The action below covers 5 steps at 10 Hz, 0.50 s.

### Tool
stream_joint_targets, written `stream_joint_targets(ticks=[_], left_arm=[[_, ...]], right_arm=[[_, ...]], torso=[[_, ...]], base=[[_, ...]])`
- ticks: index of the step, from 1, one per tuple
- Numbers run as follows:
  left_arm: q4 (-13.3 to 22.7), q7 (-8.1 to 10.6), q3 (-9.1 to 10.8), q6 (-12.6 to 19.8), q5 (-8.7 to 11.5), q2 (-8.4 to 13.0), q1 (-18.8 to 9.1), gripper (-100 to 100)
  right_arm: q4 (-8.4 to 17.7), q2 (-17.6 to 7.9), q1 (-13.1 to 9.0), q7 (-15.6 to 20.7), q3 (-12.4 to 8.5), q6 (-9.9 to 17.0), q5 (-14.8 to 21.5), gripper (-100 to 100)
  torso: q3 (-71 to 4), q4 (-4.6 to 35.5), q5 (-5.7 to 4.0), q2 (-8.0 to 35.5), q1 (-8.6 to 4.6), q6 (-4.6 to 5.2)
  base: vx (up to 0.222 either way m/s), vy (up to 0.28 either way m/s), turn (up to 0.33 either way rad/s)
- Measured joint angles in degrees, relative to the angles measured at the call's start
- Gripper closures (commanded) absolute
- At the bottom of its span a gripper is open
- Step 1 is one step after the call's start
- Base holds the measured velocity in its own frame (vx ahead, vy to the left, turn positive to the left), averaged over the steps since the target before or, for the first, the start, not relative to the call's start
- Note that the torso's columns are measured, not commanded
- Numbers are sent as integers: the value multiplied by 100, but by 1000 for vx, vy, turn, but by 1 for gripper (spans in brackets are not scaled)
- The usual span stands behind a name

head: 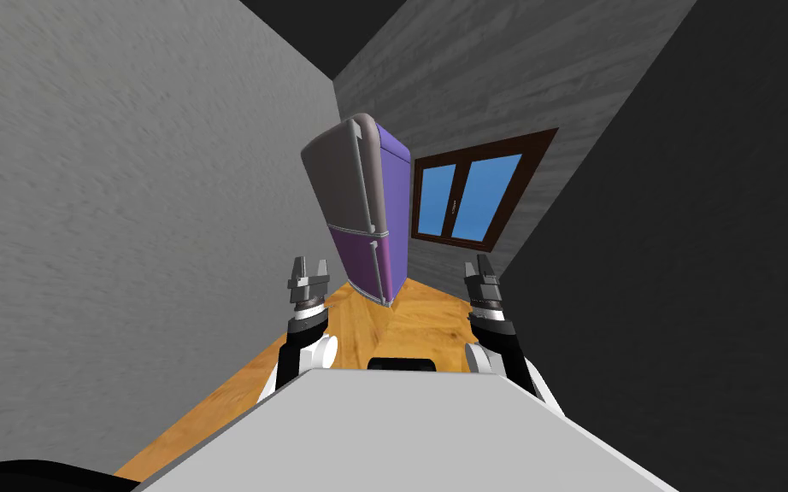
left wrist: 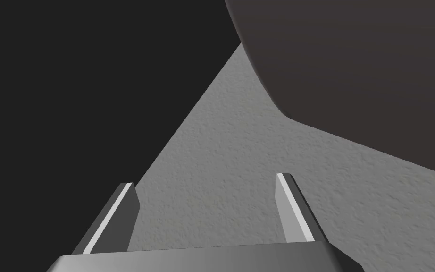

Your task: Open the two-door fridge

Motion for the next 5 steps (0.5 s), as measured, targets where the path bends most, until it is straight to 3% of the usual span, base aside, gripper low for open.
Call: stream_joint_targets(ticks=[2, 5], left_arm=[[0, 0, 0, 0, 0, 0, 0, 0], [-1, 0, 0, 0, 0, 0, 0, 0]], right_arm=[[0, 0, 0, 0, 0, 0, 0, 0], [-1, 0, 0, 0, 0, 0, 0, 0]], torso=[[-1200, 600, 0, 597, 0, 0], [-3692, 1846, 0, 1845, 0, 0]], base=[[0, 0, 0], [0, 0, 0]])
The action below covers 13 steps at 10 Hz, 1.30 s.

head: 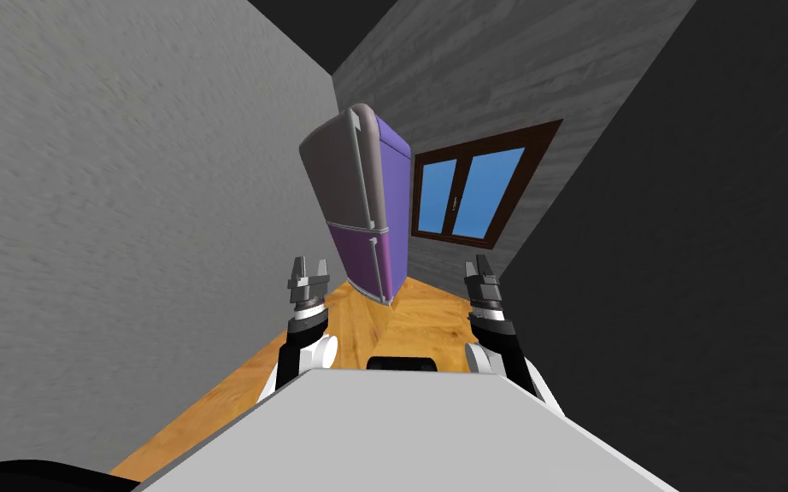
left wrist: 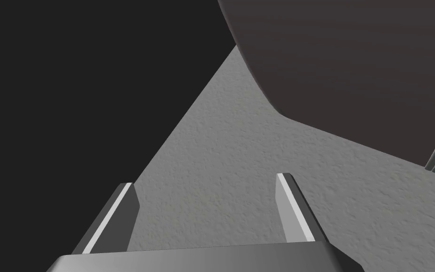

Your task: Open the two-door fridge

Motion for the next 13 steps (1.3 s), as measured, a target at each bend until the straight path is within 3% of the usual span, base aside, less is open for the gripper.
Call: stream_joint_targets(ticks=[4, 5, 6, 10, 13], left_arm=[[0, 0, 0, 0, 0, 0, 0, 0], [0, 0, 0, 0, 0, 0, 0, -100], [-7, -11, 4, 41, -10, 110, -26, -100], [-127, -99, 84, 497, -79, 625, -220, -100], [-237, -187, 141, 917, -145, 797, -402, -100]], right_arm=[[0, 0, 0, 0, 0, 0, 0, 0], [-1, 0, 0, 0, 0, 0, 0, 0], [2, 0, 1, 0, 0, 0, 0, 0], [2, 0, 2, 0, 0, 0, 0, 0], [2, 0, 1, 0, 0, 0, 0, 0]], torso=[[-3381, 1692, 0, 1693, 0, 0], [-4227, 2114, 0, 2116, 0, 0], [-4623, 2303, 0, 2306, 0, 0], [-4769, 2380, 0, 2376, 0, 0], [-4760, 2385, 0, 2391, 1, 0]], base=[[0, 0, 0], [16, -6, 6], [34, -16, 10], [65, -24, 15], [65, -24, 12]])
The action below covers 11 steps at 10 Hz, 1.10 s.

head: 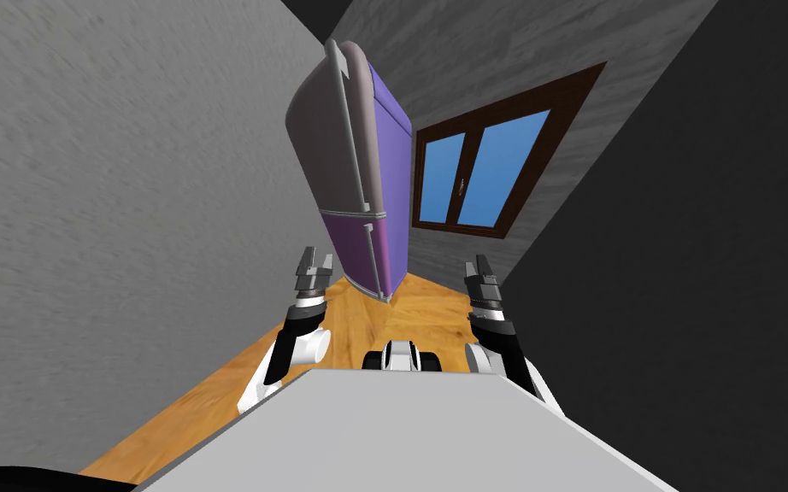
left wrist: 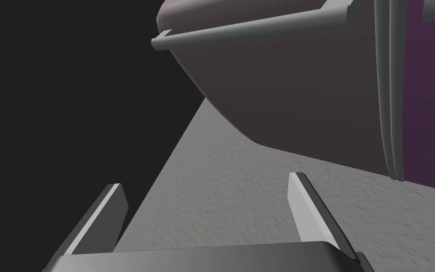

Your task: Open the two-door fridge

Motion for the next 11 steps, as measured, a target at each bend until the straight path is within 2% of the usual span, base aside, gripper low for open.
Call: stream_joint_targets(ticks=[4, 11], left_arm=[[-153, -130, 110, 597, -99, 143, -301, -100], [-397, -318, 257, 1608, -238, 226, -719, -100]], right_arm=[[0, 0, 0, 0, 0, 0, 0, 0], [0, 0, 0, 0, 0, 0, 0, 0]], torso=[[-8, -4, 0, -13, -1, 0], [-5, -3, 0, -8, 0, 0]], base=[[70, -27, 16], [60, -25, 14]])
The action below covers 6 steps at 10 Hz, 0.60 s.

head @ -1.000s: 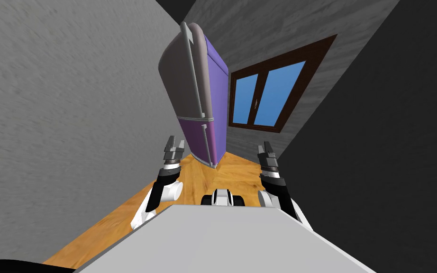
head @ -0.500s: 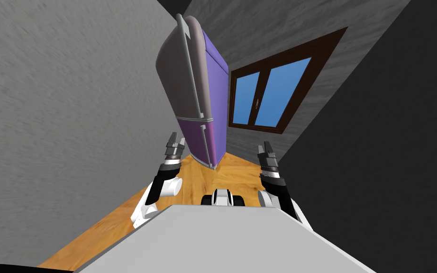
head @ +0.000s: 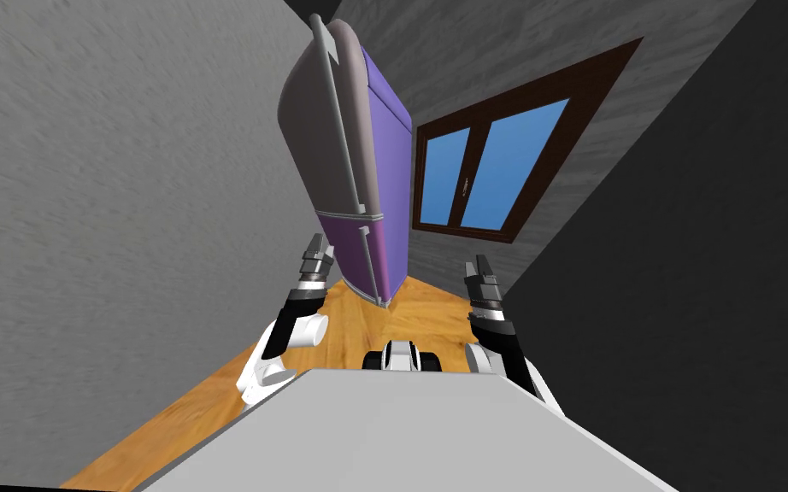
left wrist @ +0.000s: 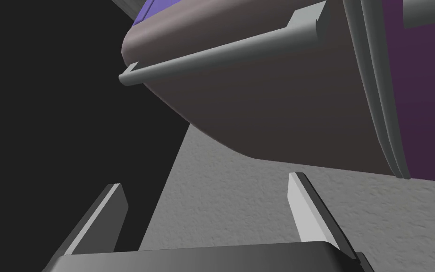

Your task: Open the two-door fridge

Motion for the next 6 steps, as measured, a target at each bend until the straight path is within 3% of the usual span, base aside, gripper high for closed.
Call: stream_joint_targets(ticks=[6], left_arm=[[-204, -171, 136, 843, -130, 41, -364, -100]], right_arm=[[0, 0, 0, 0, 0, 0, 0, 0]], torso=[[2, 1, 0, 3, 2, 0]], base=[[67, -28, 14]])
